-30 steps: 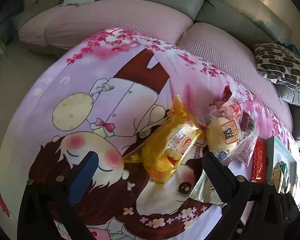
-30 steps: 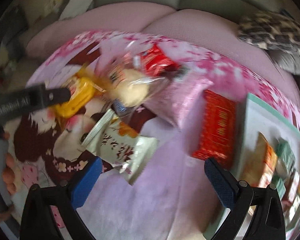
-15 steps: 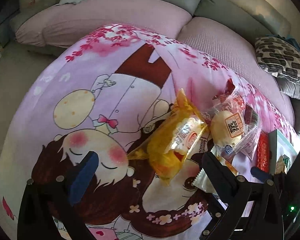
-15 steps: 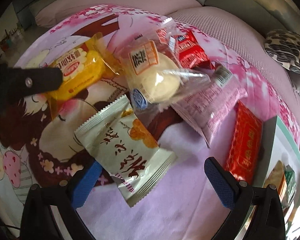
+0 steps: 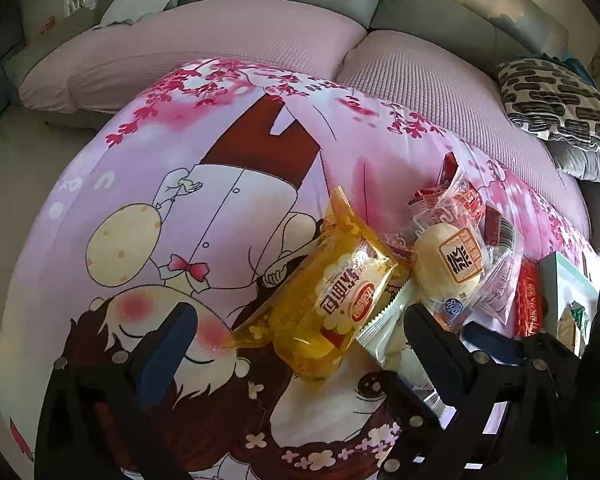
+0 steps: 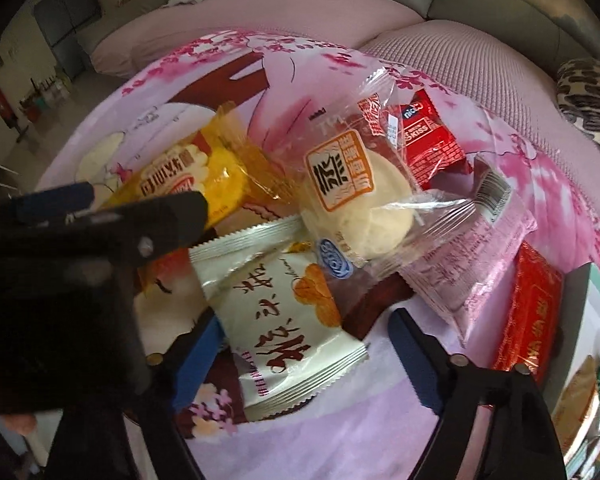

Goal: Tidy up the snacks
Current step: 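Grasp the yellow bread pack with the left gripper while the right gripper grasps the white peach-cake pack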

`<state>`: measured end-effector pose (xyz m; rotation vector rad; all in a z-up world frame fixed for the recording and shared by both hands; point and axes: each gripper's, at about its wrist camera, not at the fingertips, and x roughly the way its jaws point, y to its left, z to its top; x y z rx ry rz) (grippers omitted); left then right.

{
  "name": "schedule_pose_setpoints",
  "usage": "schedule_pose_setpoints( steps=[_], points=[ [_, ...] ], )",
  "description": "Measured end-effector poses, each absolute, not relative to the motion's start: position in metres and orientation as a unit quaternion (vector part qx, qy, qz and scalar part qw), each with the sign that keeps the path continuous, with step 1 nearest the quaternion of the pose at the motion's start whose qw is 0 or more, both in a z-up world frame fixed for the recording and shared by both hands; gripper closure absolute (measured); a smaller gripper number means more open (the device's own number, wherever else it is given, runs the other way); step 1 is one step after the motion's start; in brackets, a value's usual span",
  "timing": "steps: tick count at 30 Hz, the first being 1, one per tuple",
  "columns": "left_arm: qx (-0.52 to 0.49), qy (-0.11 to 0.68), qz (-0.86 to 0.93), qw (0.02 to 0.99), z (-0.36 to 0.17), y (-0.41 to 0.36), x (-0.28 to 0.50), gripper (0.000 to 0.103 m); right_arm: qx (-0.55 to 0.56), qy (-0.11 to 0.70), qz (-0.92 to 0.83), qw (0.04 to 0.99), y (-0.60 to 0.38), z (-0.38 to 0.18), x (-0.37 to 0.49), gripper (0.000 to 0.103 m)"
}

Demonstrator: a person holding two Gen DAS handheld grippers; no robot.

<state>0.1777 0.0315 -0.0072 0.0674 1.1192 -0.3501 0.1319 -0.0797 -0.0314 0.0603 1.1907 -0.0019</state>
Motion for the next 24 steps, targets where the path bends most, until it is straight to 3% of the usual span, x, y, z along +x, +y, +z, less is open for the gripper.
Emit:
schedule_pose_setpoints(
  steps=[2, 5, 7, 9, 19, 24],
  points=[
    [0.032, 0.524, -0.171, 0.834, -0.007, 0.028, 0.177, 0.004, 0.035, 0.557, 0.005, 0.830, -0.080, -0.030, 0.133, 0.035],
    [0.033, 0.524, -0.175, 0.833, -0.008, 0.024, 0.176, 0.007, 0.036, 0.552, 0.009, 0.833, -0.081, -0.028, 0.134, 0.040],
    [0.036, 0.520, -0.177, 0.835, -0.007, 0.023, 0.175, 0.017, 0.039, 0.551, 0.011, 0.833, -0.079, -0.027, 0.130, 0.042],
    [0.037, 0.520, -0.177, 0.835, -0.008, 0.022, 0.175, 0.025, 0.043, 0.551, 0.010, 0.834, -0.080, -0.026, 0.123, 0.042],
    [0.066, 0.535, -0.177, 0.823, -0.017, 0.009, 0.172, 0.035, 0.065, 0.553, -0.011, 0.830, -0.094, -0.025, 0.092, 0.043],
    [0.081, 0.539, -0.169, 0.821, -0.021, 0.003, 0.170, 0.048, 0.079, 0.553, -0.031, 0.829, -0.107, -0.025, 0.072, 0.043]
  ],
)
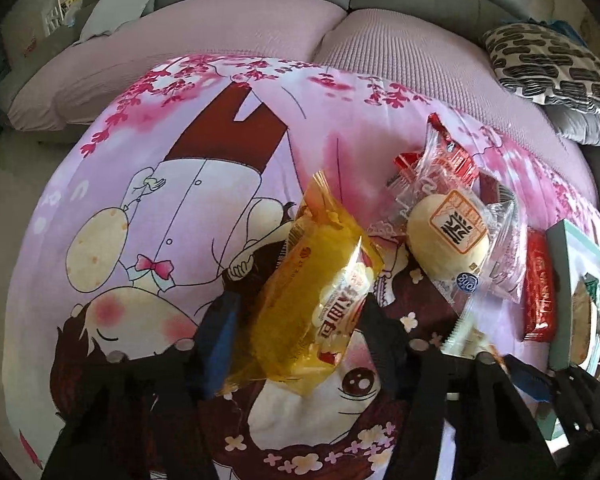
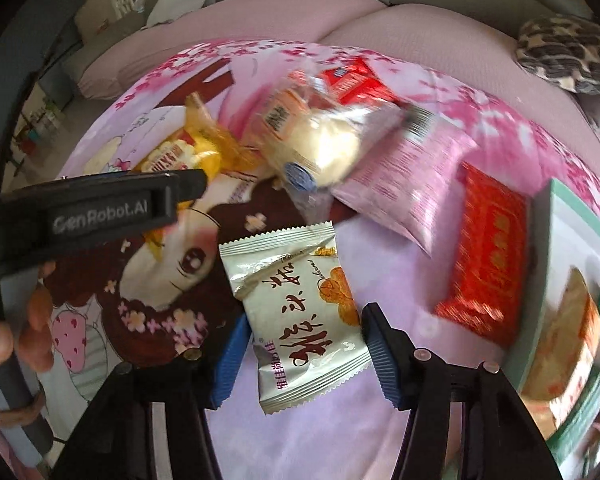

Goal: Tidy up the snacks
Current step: 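Grasp the yellow bread pack with the left gripper while the right gripper grasps the white peach-cake pack, then carry the yellow pack with the left gripper while the right gripper carries the white pack over the tray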

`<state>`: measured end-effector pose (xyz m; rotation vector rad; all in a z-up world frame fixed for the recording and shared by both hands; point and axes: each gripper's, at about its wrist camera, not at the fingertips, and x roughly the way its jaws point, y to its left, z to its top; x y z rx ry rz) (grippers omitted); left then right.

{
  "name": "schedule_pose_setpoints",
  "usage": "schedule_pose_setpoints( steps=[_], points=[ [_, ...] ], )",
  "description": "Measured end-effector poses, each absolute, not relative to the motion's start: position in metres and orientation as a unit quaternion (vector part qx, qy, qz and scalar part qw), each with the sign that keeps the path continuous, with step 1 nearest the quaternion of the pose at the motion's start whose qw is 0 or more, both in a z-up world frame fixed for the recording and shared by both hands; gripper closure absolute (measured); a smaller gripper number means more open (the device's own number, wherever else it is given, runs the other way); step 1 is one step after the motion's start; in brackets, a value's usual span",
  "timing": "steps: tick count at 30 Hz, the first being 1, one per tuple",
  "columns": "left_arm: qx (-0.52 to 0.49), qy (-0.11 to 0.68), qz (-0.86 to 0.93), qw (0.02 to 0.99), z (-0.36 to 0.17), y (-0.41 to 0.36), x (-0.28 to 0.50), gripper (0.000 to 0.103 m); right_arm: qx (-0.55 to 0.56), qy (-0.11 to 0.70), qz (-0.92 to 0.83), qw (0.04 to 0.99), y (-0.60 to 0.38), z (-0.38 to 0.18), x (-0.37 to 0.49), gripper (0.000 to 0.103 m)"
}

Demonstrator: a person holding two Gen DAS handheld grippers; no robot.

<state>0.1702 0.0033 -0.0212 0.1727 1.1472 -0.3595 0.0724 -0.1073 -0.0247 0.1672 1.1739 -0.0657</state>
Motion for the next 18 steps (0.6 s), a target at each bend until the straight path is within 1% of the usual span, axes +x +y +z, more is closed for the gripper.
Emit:
schedule_pose_setpoints(
  steps=[6, 11, 18],
  points=[
    [0.090, 0.542, -0.159, 0.821, -0.020, 0.001, 0.164, 0.056, 0.095, 0.553, -0.055, 0.826, -0.122, -0.024, 0.050, 0.043],
    [0.087, 0.539, -0.149, 0.825, -0.016, 0.006, 0.152, 0.058, 0.113, 0.550, -0.064, 0.825, -0.131, -0.019, 0.033, 0.046],
    [0.067, 0.518, -0.153, 0.839, 0.005, 0.010, 0.135, 0.059, 0.133, 0.546, -0.075, 0.824, -0.141, -0.015, 0.010, 0.047]
  ],
)
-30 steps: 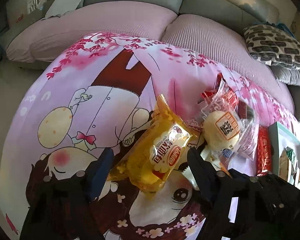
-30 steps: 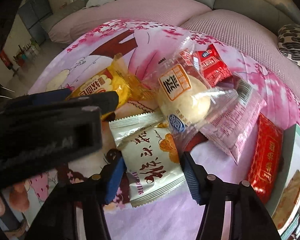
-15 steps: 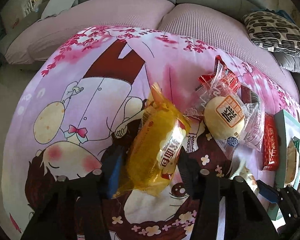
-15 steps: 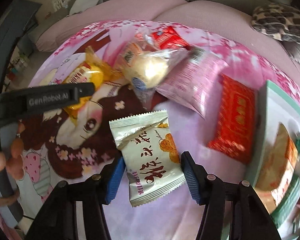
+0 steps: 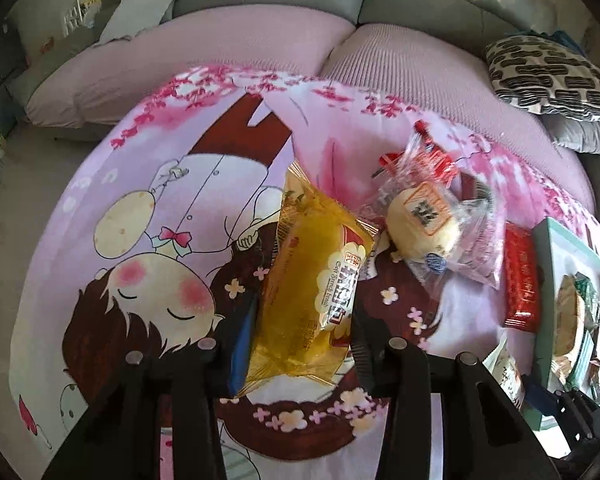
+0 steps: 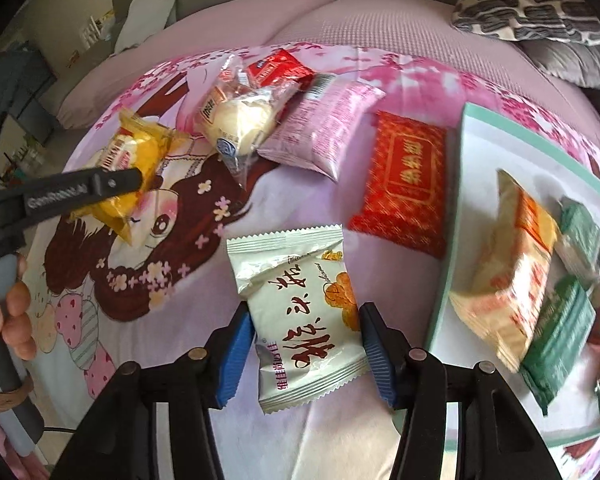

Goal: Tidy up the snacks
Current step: 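Carry the yellow pack with the left gripper while the right gripper carries the white pack over the tray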

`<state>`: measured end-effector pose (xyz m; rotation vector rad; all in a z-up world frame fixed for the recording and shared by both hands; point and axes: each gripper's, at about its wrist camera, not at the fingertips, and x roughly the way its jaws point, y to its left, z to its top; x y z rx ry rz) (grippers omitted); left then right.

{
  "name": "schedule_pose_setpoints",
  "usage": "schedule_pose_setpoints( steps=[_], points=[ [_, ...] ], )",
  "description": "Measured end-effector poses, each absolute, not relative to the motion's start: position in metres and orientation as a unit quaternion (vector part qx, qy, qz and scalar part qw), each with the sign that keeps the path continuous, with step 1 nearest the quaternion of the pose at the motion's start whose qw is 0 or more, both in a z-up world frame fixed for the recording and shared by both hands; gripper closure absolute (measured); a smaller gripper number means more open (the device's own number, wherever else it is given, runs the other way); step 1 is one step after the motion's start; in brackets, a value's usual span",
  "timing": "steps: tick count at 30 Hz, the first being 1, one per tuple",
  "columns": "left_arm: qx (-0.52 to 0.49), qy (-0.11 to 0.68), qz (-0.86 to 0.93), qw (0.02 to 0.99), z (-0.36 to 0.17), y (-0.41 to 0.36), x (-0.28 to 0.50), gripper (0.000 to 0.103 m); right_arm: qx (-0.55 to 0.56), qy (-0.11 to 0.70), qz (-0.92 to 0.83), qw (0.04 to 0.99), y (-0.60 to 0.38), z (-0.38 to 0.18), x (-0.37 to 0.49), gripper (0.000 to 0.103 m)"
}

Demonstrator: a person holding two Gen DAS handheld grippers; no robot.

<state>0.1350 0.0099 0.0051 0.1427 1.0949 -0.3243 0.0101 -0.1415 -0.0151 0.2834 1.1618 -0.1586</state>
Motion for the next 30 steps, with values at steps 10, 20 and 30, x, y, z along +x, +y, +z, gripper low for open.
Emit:
schedule_pose_setpoints(
  steps=[10, 20, 30],
  points=[
    [0.077, 0.481, -0.182, 0.854, 0.034, -0.006, 0.111, 0.059, 0.176, 0.511, -0.074, 0.838, -0.155, 0.012, -0.029, 0.047],
    [0.093, 0.447, -0.186, 0.870, 0.057, -0.017, 0.093, 0.059, 0.191, 0.469, -0.052, 0.861, -0.156, 0.040, -0.036, 0.047],
    [0.103, 0.430, -0.201, 0.874, 0.068, -0.036, 0.079, 0.059, 0.211, 0.446, -0.062, 0.868, -0.171, 0.052, -0.048, 0.047]
  ],
)
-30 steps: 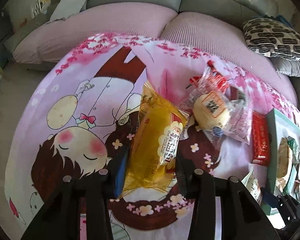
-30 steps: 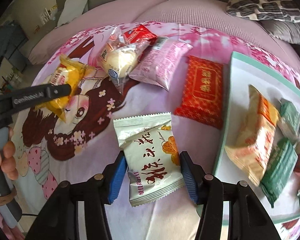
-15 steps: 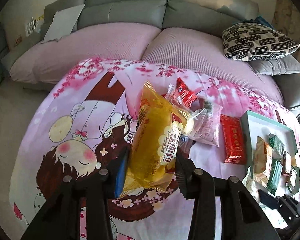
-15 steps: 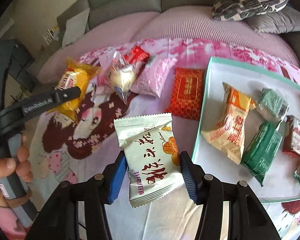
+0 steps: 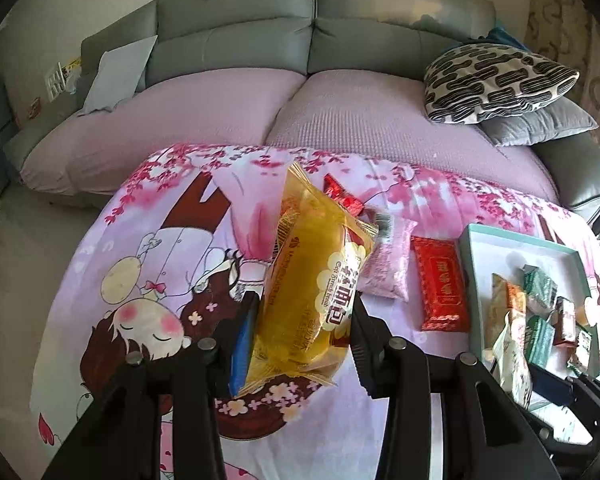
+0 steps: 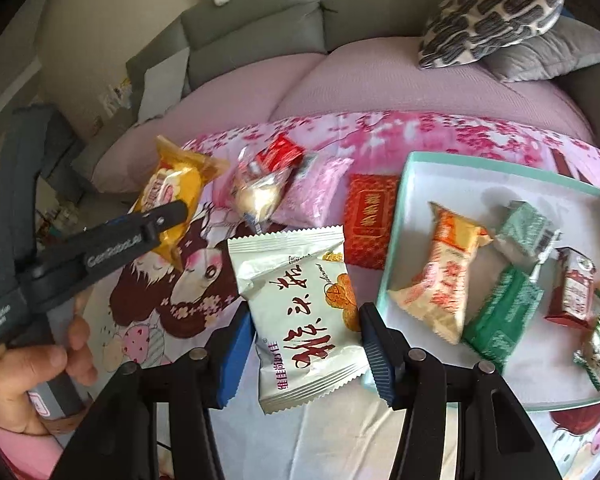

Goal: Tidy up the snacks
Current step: 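Carry the yellow pack with the left gripper while the right gripper carries the white pack over the tray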

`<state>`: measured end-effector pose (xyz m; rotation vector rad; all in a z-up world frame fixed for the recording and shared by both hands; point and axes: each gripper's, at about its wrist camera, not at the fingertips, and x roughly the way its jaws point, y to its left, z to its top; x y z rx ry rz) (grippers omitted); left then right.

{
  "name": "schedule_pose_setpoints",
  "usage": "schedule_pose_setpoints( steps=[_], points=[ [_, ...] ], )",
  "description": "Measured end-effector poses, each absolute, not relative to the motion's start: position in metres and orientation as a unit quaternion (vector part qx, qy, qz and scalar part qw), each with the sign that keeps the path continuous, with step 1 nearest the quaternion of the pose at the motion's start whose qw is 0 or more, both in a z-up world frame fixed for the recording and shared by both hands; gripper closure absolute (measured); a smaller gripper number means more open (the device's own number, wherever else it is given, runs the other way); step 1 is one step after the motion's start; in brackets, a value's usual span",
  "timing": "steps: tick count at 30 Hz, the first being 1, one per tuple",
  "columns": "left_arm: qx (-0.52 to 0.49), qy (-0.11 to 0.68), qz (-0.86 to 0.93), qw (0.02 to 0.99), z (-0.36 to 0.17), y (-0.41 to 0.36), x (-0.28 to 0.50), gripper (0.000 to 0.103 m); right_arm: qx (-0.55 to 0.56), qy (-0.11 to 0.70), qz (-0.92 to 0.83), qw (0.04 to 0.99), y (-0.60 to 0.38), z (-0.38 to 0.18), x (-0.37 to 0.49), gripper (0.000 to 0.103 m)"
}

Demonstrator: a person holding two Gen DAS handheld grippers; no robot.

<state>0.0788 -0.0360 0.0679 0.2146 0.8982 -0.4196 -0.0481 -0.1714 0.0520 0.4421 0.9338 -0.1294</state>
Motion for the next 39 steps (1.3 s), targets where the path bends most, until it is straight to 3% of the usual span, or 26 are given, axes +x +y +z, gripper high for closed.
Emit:
schedule_pose_setpoints(
  steps=[39],
  points=[
    [0.161, 0.389, -0.373, 0.827, 0.076, -0.158, -0.008, 0.059, 0.339, 0.340, -0.320, 0.817, -0.359, 0.071, -0.163, 0.047]
  ],
)
